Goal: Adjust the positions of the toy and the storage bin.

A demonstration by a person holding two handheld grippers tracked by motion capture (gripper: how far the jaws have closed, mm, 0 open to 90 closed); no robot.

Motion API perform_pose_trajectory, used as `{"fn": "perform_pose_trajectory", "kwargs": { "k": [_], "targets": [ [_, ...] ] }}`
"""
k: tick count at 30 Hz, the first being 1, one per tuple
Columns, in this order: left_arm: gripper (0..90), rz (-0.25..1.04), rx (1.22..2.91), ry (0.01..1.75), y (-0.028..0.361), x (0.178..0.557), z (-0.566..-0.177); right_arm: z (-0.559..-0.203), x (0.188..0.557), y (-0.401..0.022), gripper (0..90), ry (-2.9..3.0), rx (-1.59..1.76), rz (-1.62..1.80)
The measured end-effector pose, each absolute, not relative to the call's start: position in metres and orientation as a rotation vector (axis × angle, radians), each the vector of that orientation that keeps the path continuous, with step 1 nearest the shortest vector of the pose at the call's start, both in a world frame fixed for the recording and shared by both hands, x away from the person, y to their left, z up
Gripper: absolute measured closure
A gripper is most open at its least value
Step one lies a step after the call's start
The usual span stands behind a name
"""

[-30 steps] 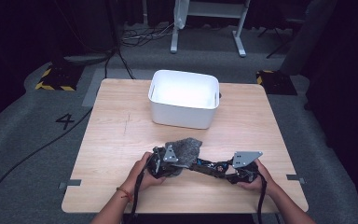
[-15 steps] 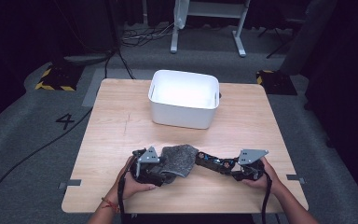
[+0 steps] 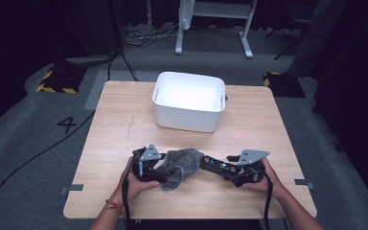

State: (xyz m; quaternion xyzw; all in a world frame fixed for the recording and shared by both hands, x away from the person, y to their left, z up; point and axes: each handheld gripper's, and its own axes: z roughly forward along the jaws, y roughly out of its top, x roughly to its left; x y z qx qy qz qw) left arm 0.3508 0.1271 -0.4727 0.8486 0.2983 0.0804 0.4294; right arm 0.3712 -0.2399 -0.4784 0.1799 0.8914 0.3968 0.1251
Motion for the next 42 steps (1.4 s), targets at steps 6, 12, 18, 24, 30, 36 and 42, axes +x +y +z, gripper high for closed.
{"fn": "perform_pose_trajectory", "kwargs": {
  "k": [6,12,18,24,30,36,42],
  "targets": [
    [69.5,0.148,2.269,0.607,0.115,0.343,-0.482,-0.479,0.373,-0.229,53.2,2.646,0.48,1.089],
    [62.0,0.118,2.255,0.631,0.123,0.336,-0.481,-0.481,0.374,-0.235,57.2,2.676,0.469,1.095],
    [15.4,0.173,2.101,0.771,0.141,0.328,-0.472,-0.48,0.37,-0.249,57.3,2.69,0.475,1.087],
    [15.7,0.263,2.127,0.794,0.164,0.322,-0.471,-0.481,0.367,-0.262,57.3,2.685,0.487,1.09],
    [15.9,0.303,2.105,0.948,0.187,0.33,-0.488,-0.482,0.364,-0.27,57.2,2.678,0.481,1.103],
    [16.1,0.318,2.084,1.04,0.195,0.337,-0.5,-0.481,0.364,-0.275,57.2,2.692,0.471,1.099],
    [16.4,0.337,2.078,1.066,0.196,0.346,-0.5,-0.481,0.365,-0.279,57.2,2.692,0.479,1.105]
  ]
}}
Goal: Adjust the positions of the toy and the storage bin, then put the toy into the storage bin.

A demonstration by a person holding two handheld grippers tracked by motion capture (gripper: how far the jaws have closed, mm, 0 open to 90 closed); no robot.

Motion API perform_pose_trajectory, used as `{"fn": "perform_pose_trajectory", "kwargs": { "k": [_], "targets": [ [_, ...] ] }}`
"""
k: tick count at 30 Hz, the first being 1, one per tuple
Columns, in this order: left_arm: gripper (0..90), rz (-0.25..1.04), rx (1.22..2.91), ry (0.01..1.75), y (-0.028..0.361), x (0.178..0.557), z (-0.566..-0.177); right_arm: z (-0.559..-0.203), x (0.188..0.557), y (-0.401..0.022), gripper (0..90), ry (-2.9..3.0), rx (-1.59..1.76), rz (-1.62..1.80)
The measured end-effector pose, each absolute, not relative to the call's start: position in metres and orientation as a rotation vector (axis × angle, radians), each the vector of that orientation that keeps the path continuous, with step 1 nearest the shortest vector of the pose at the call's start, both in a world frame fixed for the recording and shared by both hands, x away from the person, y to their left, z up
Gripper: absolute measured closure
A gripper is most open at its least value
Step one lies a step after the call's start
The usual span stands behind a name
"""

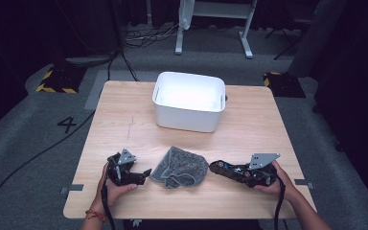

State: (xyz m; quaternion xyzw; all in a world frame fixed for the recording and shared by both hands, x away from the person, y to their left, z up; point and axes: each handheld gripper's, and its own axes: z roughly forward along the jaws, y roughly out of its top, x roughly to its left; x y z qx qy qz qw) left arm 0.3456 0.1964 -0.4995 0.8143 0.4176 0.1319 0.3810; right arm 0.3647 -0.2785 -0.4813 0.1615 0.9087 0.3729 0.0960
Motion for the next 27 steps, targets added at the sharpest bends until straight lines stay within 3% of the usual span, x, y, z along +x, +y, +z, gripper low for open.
{"fn": "perform_pose_trajectory", "kwargs": {
  "k": [8,20,27],
  "targets": [
    [16.2,0.354,2.082,0.91,0.179,0.372,-0.471,-0.483,0.366,-0.282,57.2,2.696,0.492,1.115],
    [16.4,0.431,2.043,0.701,0.13,0.42,-0.397,-0.486,0.367,-0.284,57.0,2.707,0.494,1.131],
    [16.9,0.433,2.037,0.63,0.097,0.435,-0.38,-0.486,0.365,-0.283,57.2,2.694,0.489,1.114]
  ]
}}
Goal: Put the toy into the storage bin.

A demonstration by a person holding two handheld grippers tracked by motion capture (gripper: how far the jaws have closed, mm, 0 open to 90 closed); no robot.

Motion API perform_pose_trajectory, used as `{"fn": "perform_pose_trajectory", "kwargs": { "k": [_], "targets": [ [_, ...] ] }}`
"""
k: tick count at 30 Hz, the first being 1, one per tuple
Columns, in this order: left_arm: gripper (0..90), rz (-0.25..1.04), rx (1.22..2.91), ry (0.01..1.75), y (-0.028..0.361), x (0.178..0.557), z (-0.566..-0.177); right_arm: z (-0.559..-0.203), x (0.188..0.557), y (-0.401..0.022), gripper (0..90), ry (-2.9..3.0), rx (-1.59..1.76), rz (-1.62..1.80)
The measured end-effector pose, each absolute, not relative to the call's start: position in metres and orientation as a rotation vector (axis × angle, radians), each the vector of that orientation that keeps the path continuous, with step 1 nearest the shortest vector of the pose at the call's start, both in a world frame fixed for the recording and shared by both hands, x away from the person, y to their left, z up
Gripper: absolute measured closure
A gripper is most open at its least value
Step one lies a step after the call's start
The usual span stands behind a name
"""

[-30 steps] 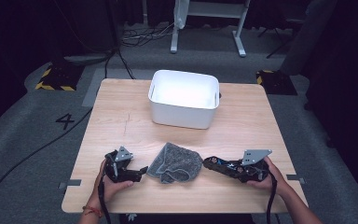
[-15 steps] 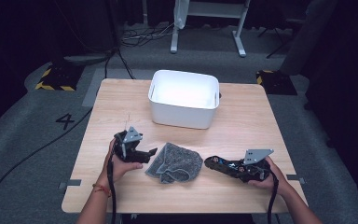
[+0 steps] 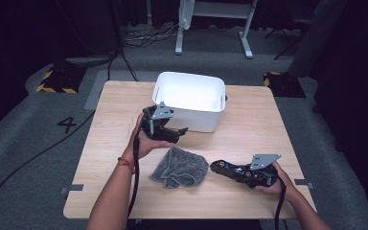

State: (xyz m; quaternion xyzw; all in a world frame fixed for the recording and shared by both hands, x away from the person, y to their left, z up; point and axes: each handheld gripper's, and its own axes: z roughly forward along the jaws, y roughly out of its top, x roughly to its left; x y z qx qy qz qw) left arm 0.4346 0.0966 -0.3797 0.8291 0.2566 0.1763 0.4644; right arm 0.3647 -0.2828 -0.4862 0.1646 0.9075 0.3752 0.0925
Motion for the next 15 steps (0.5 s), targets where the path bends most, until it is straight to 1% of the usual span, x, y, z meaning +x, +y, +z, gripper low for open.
{"fn": "perform_pose_trajectory", "kwargs": {
  "k": [9,11,15],
  "targets": [
    [17.6,0.423,2.047,0.573,0.072,0.451,-0.371,-0.486,0.365,-0.283,57.2,2.699,0.486,1.103],
    [18.2,0.434,2.074,0.556,0.067,0.454,-0.37,-0.487,0.365,-0.283,57.2,2.701,0.487,1.099],
    [19.3,0.418,2.096,0.572,0.061,0.464,-0.372,-0.487,0.365,-0.283,57.2,2.705,0.49,1.107]
  ]
}}
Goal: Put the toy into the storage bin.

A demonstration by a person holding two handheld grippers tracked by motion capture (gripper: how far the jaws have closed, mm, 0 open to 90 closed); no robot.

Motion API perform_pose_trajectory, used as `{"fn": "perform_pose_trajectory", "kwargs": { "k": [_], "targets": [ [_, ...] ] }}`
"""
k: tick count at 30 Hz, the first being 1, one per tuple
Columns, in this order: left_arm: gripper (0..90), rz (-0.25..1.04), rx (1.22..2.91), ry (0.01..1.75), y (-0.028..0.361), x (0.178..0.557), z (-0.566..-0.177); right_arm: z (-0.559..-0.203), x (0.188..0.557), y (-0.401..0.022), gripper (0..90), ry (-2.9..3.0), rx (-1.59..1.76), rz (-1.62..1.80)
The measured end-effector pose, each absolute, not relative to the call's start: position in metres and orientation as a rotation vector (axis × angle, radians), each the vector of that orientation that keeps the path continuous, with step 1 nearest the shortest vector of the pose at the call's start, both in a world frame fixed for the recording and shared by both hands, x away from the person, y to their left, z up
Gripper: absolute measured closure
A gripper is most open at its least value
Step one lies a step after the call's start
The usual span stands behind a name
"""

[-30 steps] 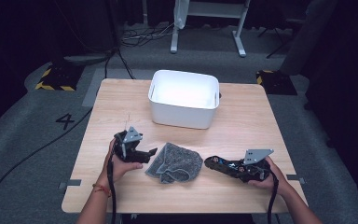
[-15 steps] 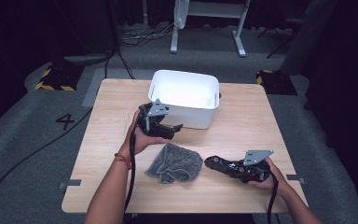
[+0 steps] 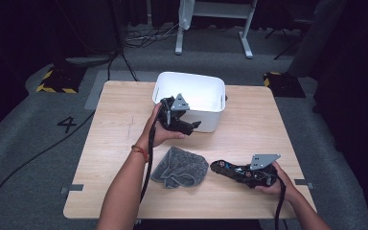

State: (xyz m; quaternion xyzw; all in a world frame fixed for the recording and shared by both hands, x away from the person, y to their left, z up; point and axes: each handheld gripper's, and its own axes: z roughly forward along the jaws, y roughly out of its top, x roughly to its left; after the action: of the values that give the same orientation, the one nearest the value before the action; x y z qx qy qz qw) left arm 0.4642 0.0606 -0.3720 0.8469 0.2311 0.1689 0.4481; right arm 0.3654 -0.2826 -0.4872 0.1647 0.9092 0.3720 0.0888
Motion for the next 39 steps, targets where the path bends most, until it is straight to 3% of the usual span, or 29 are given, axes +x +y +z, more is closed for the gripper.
{"fn": "perform_pose_trajectory", "kwargs": {
  "k": [10,18,24,29,31,34,39],
  "targets": [
    [39.2,0.364,2.136,0.573,0.051,0.489,-0.378,-0.488,0.366,-0.282,57.3,2.71,0.479,1.098],
    [75.8,0.304,2.2,0.499,0.038,0.496,-0.374,-0.487,0.365,-0.281,57.3,2.717,0.475,1.071],
    [80.5,0.246,2.219,0.433,0.023,0.486,-0.374,-0.487,0.365,-0.281,57.3,2.72,0.477,1.064],
    [69.3,0.221,2.275,0.386,0.011,0.476,-0.376,-0.487,0.365,-0.28,57.3,2.723,0.472,1.063],
    [69.1,0.219,2.284,0.401,0.008,0.475,-0.375,-0.487,0.365,-0.28,57.3,2.722,0.475,1.062],
    [79.8,0.236,2.306,0.381,0.007,0.47,-0.373,-0.488,0.366,-0.28,57.3,2.724,0.469,1.063],
    [81.7,0.204,2.318,0.312,0.002,0.458,-0.373,-0.488,0.366,-0.281,57.4,2.728,0.47,1.067]
  ]
}}
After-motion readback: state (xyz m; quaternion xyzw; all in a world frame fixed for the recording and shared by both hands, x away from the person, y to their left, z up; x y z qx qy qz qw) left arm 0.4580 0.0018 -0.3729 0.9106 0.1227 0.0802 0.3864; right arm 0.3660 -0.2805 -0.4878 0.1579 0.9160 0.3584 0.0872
